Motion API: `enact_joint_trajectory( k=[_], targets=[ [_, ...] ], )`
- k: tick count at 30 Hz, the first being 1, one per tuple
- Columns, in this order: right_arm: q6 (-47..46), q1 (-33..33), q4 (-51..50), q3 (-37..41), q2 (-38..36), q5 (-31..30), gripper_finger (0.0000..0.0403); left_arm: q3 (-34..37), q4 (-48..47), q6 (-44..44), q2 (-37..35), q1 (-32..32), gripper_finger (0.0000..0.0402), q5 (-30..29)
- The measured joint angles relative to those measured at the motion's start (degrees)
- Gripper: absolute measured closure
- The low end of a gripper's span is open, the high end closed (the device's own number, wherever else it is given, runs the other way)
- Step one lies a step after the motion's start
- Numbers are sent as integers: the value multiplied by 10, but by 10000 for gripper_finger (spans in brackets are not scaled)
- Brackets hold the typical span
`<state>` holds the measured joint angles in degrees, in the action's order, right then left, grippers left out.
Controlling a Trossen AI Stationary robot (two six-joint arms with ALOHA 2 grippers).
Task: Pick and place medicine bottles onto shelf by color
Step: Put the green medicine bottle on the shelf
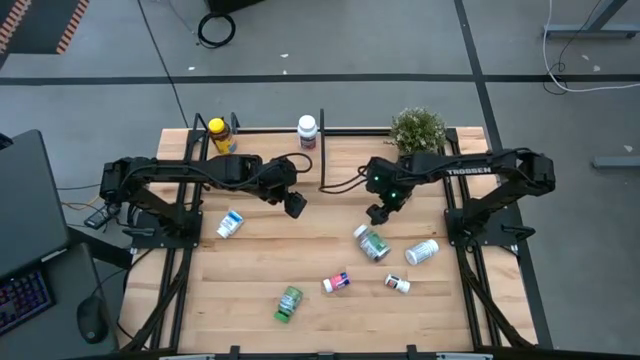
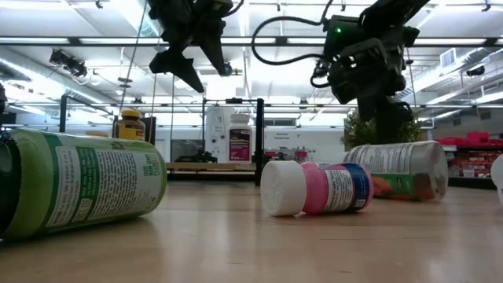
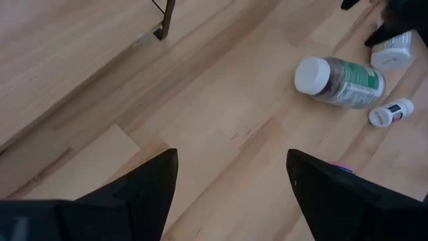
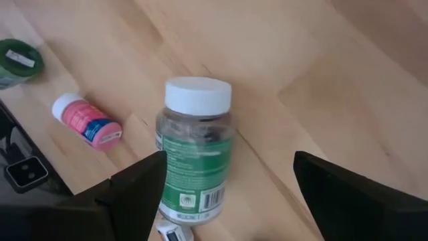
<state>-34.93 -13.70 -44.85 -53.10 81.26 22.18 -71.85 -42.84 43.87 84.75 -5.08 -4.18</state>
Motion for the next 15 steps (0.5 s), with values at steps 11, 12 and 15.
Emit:
enact_joint_trajectory(
  k=[11, 12, 15],
  targets=[
    [-11, 43, 76, -1, 82, -3, 16, 0, 0, 5, 0, 0, 116, 0],
    [-11, 44, 79, -1, 93, -5, 13, 0, 0, 5, 0, 0, 116, 0],
    [-11, 44, 91, -1, 123, -8, 7, 0, 0, 10, 0, 0, 115, 0]
  ],
)
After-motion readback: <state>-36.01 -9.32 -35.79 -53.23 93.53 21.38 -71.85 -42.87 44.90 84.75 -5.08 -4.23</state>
